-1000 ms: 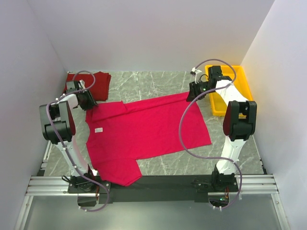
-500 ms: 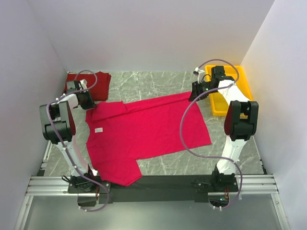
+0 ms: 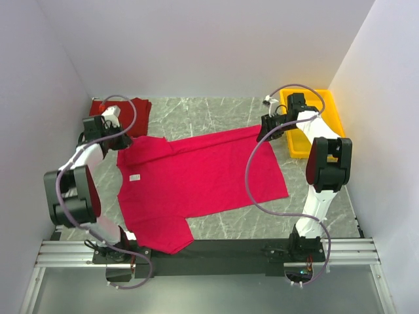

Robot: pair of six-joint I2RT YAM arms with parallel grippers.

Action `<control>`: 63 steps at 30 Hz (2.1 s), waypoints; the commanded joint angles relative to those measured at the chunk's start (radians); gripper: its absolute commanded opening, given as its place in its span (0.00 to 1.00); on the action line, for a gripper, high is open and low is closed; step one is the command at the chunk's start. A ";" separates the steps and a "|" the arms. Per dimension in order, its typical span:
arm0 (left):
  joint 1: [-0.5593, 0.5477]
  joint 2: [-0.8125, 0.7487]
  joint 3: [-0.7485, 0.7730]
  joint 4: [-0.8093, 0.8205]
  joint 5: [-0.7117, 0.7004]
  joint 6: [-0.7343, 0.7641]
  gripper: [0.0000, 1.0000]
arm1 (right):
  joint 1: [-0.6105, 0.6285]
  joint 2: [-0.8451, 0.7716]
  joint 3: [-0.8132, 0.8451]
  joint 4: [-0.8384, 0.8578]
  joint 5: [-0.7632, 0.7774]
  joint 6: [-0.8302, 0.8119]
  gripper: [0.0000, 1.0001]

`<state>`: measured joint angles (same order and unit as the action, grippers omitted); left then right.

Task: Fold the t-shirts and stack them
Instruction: Fold the tshirt

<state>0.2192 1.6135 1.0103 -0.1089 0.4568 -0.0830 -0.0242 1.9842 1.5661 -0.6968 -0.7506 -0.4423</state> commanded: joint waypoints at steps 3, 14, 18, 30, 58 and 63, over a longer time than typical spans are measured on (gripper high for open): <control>-0.003 -0.118 -0.113 0.095 0.126 0.143 0.01 | -0.005 -0.062 -0.005 0.005 -0.026 -0.003 0.40; -0.001 -0.359 -0.306 0.114 0.273 0.370 0.01 | -0.017 -0.076 -0.014 0.013 -0.038 -0.001 0.40; -0.003 -0.420 -0.370 0.112 0.321 0.425 0.01 | -0.019 -0.079 -0.017 0.014 -0.041 -0.003 0.40; -0.038 -0.547 -0.463 -0.018 0.296 0.611 0.01 | -0.023 -0.076 -0.005 0.008 -0.061 -0.007 0.40; -0.026 -0.714 -0.471 0.067 0.155 0.318 0.87 | -0.036 -0.032 -0.001 -0.001 -0.090 -0.015 0.40; -0.173 -0.477 -0.323 0.012 -0.002 0.136 0.84 | -0.036 -0.042 -0.021 0.006 -0.078 -0.003 0.40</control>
<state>0.1177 1.0481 0.6048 -0.0990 0.5217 0.2283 -0.0517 1.9713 1.5497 -0.6968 -0.8131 -0.4534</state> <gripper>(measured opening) 0.840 0.404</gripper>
